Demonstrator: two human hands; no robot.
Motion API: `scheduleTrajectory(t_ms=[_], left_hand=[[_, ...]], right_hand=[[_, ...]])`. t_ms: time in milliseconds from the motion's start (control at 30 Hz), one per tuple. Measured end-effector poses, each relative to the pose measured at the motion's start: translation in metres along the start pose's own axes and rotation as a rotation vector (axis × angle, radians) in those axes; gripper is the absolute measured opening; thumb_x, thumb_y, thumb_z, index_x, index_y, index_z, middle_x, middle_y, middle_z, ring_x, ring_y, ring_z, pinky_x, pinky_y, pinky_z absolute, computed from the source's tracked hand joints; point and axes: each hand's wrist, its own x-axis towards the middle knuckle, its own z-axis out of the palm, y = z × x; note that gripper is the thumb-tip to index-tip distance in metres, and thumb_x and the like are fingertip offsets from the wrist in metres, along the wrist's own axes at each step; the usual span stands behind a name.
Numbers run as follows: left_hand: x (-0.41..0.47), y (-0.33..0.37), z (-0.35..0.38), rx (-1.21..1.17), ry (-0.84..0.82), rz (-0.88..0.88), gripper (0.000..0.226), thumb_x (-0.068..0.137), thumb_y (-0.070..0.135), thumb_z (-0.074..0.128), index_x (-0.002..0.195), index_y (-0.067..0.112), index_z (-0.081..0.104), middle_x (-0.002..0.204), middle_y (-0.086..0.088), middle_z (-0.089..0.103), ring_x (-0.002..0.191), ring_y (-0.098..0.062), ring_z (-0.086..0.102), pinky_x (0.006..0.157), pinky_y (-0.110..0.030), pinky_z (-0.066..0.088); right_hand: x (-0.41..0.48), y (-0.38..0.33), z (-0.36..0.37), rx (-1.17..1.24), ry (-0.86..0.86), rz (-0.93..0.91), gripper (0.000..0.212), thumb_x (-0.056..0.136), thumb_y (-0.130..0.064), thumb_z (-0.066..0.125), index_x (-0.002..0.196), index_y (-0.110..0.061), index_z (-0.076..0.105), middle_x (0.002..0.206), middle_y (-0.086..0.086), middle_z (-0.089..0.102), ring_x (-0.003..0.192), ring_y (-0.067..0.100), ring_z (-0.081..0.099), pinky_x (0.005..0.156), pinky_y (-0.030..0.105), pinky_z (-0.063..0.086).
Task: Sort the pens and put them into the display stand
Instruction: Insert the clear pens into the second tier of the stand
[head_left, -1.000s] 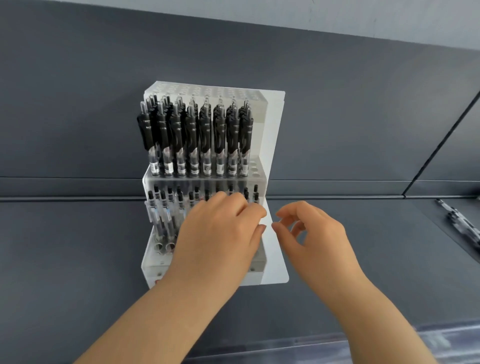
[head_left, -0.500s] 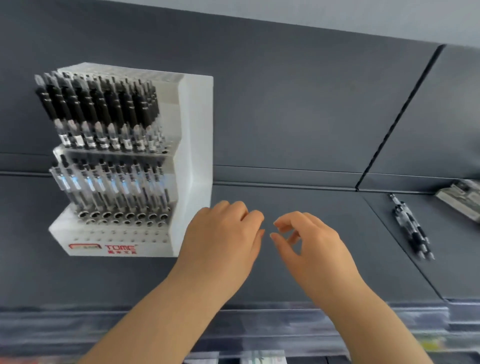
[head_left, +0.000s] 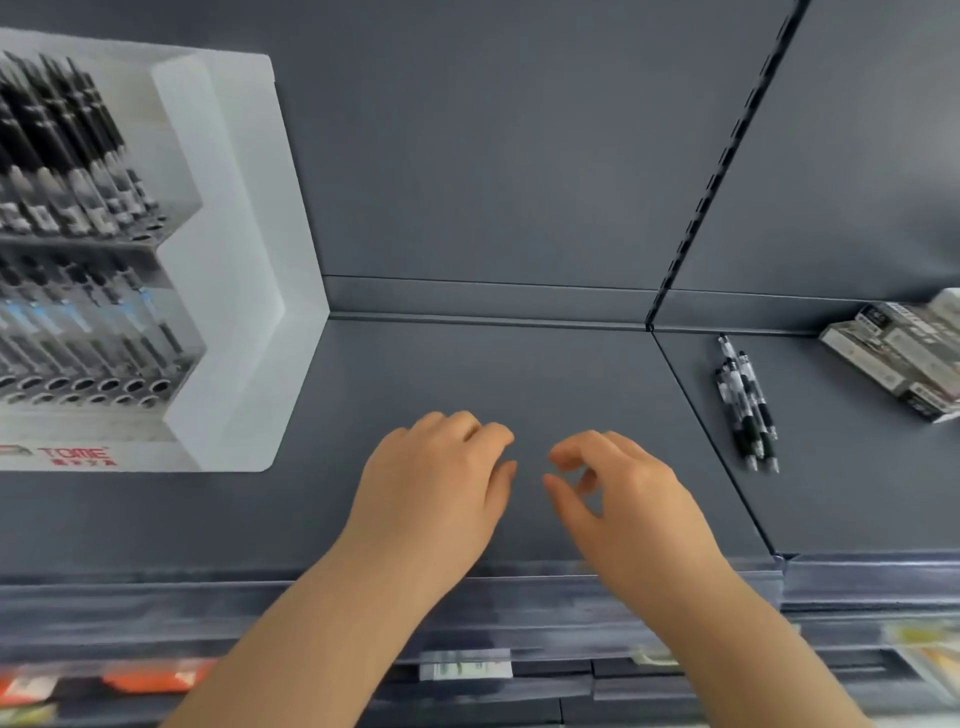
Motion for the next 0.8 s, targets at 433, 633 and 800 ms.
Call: scheduleTrajectory(t_ms=[433, 633, 800], left_hand=[[0.075, 0.025, 0.068, -0.127, -0.079, 0.016, 0.014, 0.077, 0.025, 0.073, 0.089, 0.020, 0.069, 0.072, 0.007, 0.064, 0.064, -0.019, 0.061, 0.048, -0.031, 0.046], [0.094, 0.081, 0.095, -0.075, -0.078, -0.028, 0.016, 0.074, 0.025, 0.075, 0.089, 0.020, 0.070, 0.071, 0.008, 0.065, 0.064, -0.018, 0.063, 0.047, -0.030, 0.046], [0.100, 0.143, 0.117, -0.078, -0.119, -0.107, 0.016, 0.074, 0.026, 0.075, 0.088, 0.023, 0.070, 0.071, 0.011, 0.064, 0.064, -0.015, 0.062, 0.047, -0.026, 0.045]], right_hand=[[0.039, 0.091, -0.036, -0.040, 0.071, 0.291, 0.010, 0.086, -0.031, 0.062, 0.095, -0.027, 0.063, 0.088, -0.017, 0.057, 0.075, 0.007, 0.057, 0.067, 0.031, 0.049], [0.053, 0.155, -0.064, -0.014, 0.051, 0.215, 0.008, 0.086, -0.027, 0.062, 0.093, -0.025, 0.063, 0.086, -0.014, 0.056, 0.075, 0.012, 0.057, 0.070, 0.036, 0.051], [0.059, 0.217, -0.088, 0.008, -0.047, 0.152, 0.006, 0.088, -0.027, 0.060, 0.094, -0.026, 0.062, 0.092, -0.013, 0.058, 0.079, 0.010, 0.056, 0.074, 0.034, 0.050]])
